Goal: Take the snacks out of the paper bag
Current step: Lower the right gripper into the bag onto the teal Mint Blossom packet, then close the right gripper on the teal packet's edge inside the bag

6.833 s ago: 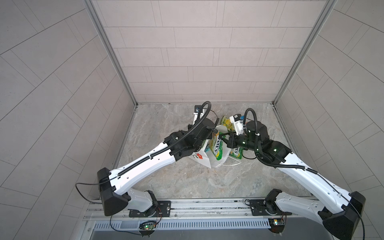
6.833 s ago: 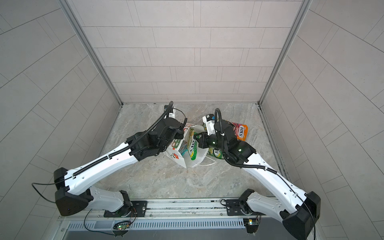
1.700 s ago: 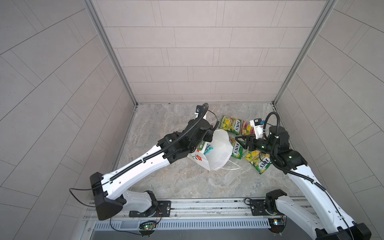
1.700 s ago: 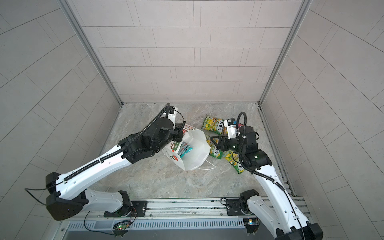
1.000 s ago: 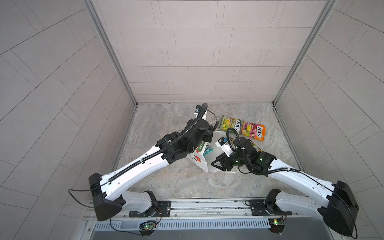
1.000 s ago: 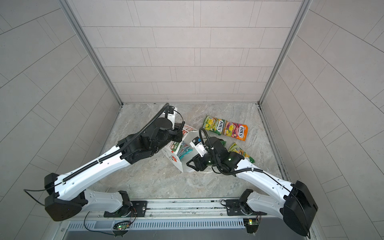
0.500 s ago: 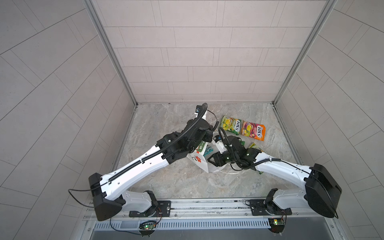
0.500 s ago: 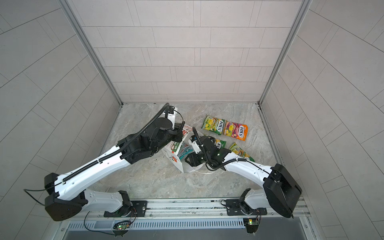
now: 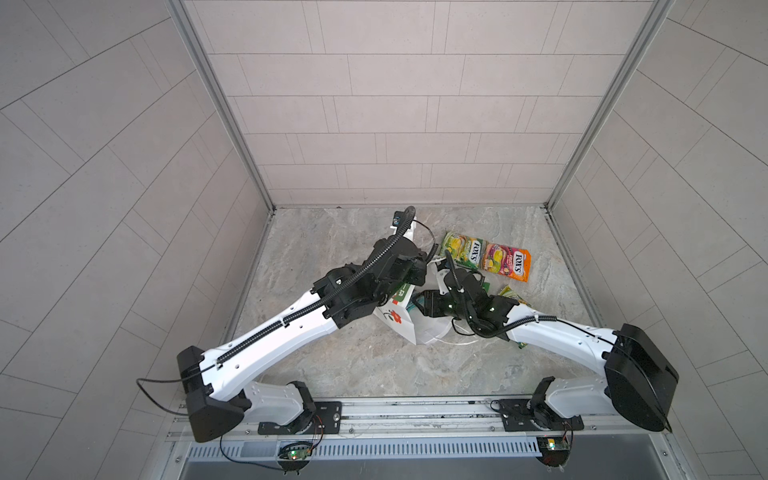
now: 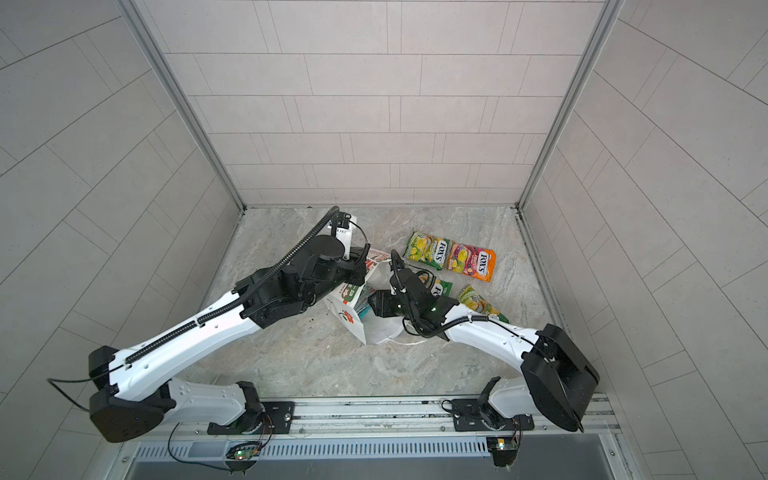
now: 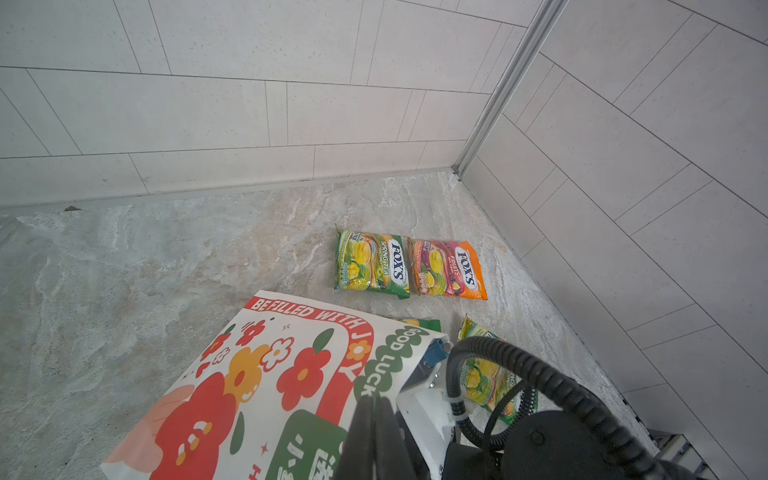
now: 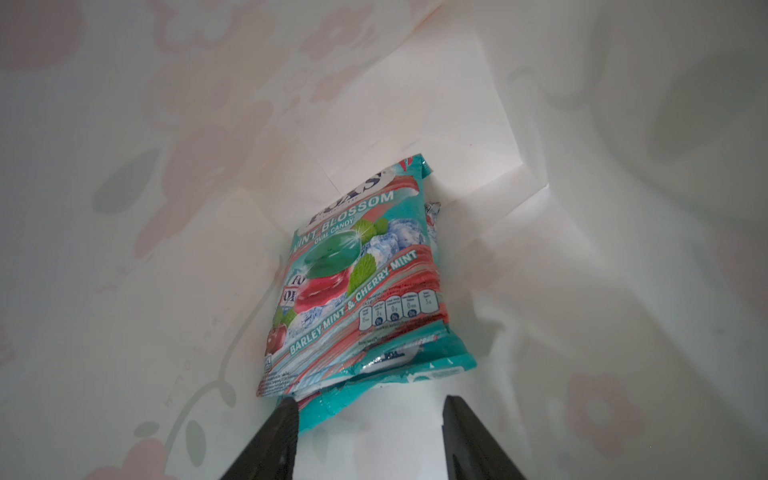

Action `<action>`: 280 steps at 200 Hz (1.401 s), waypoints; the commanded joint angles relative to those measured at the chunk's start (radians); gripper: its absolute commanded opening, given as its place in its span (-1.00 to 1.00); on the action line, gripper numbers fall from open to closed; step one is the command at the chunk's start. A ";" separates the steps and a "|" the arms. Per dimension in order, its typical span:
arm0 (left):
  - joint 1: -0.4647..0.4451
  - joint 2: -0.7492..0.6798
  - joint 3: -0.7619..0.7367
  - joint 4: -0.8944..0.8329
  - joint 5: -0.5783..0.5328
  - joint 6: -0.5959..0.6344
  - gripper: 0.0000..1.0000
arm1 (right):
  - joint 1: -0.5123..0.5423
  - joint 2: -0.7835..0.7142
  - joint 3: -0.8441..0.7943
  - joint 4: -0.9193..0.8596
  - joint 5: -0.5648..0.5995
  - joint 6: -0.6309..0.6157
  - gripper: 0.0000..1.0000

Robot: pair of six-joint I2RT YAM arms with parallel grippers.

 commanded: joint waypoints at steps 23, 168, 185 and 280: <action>-0.001 -0.010 0.006 0.026 0.005 -0.004 -1.00 | 0.018 0.054 0.050 0.011 0.128 0.063 0.11; -0.001 -0.016 -0.001 0.034 0.006 0.001 -1.00 | 0.031 0.237 0.188 -0.059 0.176 0.057 0.10; -0.002 -0.016 -0.002 0.034 0.004 0.003 -1.00 | 0.031 0.251 0.200 -0.067 0.157 0.051 0.11; -0.001 -0.015 -0.017 0.038 -0.013 -0.004 -1.00 | 0.031 0.337 0.262 -0.086 0.020 0.016 -0.02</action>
